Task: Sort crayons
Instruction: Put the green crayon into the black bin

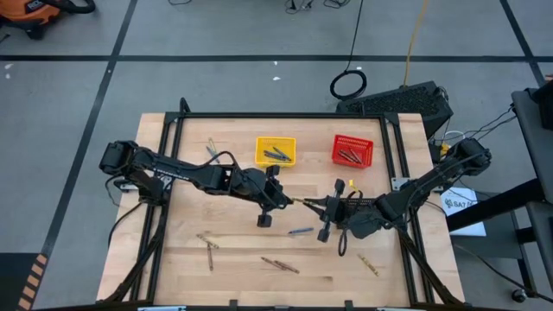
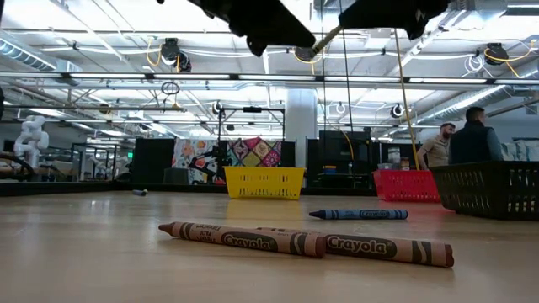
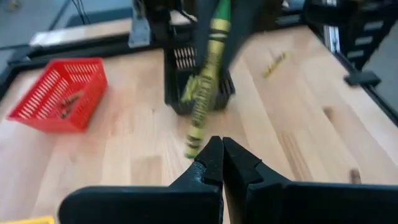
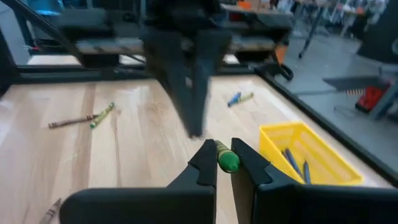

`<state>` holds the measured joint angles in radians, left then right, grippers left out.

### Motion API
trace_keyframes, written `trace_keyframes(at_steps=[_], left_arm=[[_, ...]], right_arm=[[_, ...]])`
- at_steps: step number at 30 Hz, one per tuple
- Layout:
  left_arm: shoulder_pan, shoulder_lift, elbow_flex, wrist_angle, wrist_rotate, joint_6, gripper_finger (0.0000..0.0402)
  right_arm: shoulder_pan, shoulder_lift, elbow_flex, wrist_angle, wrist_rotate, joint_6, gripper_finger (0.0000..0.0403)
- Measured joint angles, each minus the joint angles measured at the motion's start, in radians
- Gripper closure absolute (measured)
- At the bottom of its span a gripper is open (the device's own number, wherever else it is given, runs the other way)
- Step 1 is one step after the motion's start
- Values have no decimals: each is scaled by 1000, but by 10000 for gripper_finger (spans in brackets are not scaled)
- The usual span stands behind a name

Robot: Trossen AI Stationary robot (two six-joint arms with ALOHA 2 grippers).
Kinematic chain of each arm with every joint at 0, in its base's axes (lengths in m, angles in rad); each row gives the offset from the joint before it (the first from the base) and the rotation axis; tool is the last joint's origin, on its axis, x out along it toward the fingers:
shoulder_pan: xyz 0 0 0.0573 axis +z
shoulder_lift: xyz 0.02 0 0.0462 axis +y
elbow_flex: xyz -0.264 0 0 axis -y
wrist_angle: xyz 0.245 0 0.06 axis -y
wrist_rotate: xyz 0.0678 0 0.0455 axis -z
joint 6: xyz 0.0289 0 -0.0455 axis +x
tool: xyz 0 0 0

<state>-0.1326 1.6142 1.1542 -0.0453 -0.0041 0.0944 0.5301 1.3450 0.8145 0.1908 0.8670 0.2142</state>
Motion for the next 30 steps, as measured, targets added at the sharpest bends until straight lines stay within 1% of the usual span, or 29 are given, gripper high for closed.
trace_keyframes(at_steps=[10,16,20,27,30], left_arm=[[0,0,-1,-139,1,0,401],[0,0,-1,-265,1,-9,401],[-3,0,-2,-305,1,-9,401],[-3,0,-2,-331,1,-10,401],[-3,0,-2,-370,0,-10,401]], right_arm=[[1,-15,0,-234,-1,305,402],[17,-64,40,-523,-12,537,402],[34,-89,58,-665,-86,660,402],[41,-95,59,-862,-298,844,401],[42,-94,59,-942,-350,909,401]])
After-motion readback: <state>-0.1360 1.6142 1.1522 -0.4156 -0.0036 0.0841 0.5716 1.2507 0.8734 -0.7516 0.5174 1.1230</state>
